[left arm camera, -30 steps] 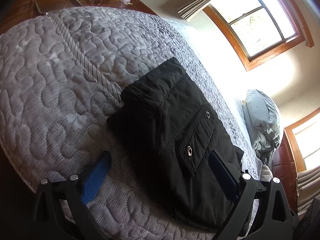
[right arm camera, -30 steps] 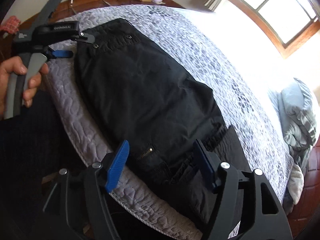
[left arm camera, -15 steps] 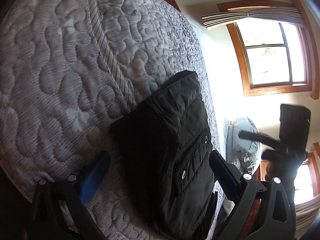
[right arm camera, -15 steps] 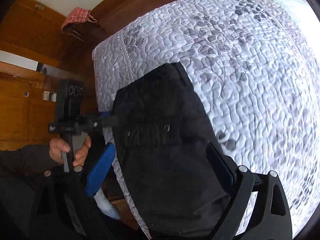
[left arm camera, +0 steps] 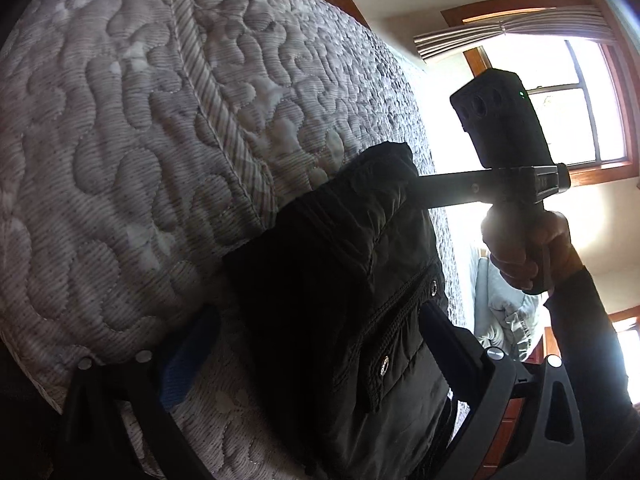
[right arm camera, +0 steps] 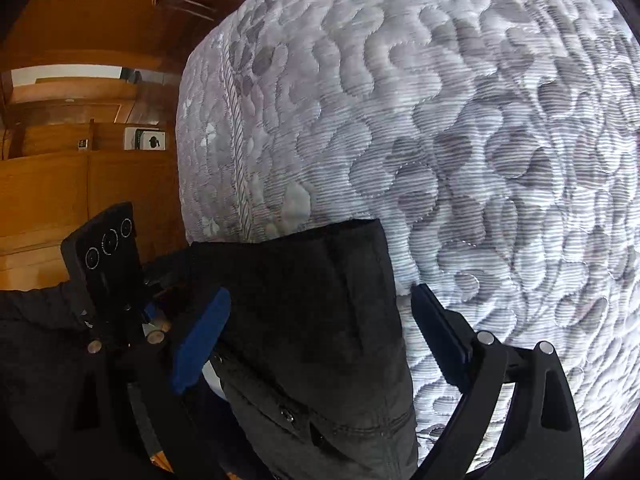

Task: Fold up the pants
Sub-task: 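Grasp the folded black pants with both grippers and lift them off the bed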

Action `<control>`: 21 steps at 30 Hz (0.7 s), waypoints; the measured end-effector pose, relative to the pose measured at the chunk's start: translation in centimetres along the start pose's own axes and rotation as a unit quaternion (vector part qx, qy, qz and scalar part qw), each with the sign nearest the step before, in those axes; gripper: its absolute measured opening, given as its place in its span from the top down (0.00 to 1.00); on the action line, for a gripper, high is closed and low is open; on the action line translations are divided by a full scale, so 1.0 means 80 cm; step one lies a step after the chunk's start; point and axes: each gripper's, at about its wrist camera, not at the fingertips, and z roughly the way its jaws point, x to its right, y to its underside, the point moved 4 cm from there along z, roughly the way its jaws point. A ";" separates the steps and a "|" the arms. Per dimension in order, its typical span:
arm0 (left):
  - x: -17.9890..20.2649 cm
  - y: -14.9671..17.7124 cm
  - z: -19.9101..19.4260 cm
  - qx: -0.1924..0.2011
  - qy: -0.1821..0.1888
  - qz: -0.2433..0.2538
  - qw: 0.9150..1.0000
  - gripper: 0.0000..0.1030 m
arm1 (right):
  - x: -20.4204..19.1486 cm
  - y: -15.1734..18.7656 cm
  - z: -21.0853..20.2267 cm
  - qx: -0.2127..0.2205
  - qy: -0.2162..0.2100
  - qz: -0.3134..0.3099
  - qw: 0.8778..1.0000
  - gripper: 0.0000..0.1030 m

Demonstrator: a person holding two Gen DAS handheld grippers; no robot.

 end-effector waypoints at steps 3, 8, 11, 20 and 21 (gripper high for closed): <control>0.006 -0.001 0.003 0.005 -0.002 -0.011 1.000 0.04 | -0.001 -0.001 0.008 -0.012 0.004 -0.011 1.000 0.11; 0.006 -0.006 0.008 -0.007 0.018 -0.031 0.999 0.36 | -0.002 -0.001 -0.002 -0.021 -0.008 -0.011 1.000 0.40; -0.003 -0.008 0.005 -0.011 0.027 -0.045 0.999 0.54 | -0.005 0.006 -0.011 -0.024 0.001 -0.011 1.000 0.47; 0.029 -0.007 -0.024 -0.002 0.046 -0.001 0.999 0.69 | -0.038 0.032 -0.055 -0.004 0.043 -0.016 0.999 0.59; 0.036 -0.007 -0.027 -0.001 0.046 0.005 0.999 0.69 | -0.042 0.035 -0.060 -0.001 0.049 -0.017 0.999 0.59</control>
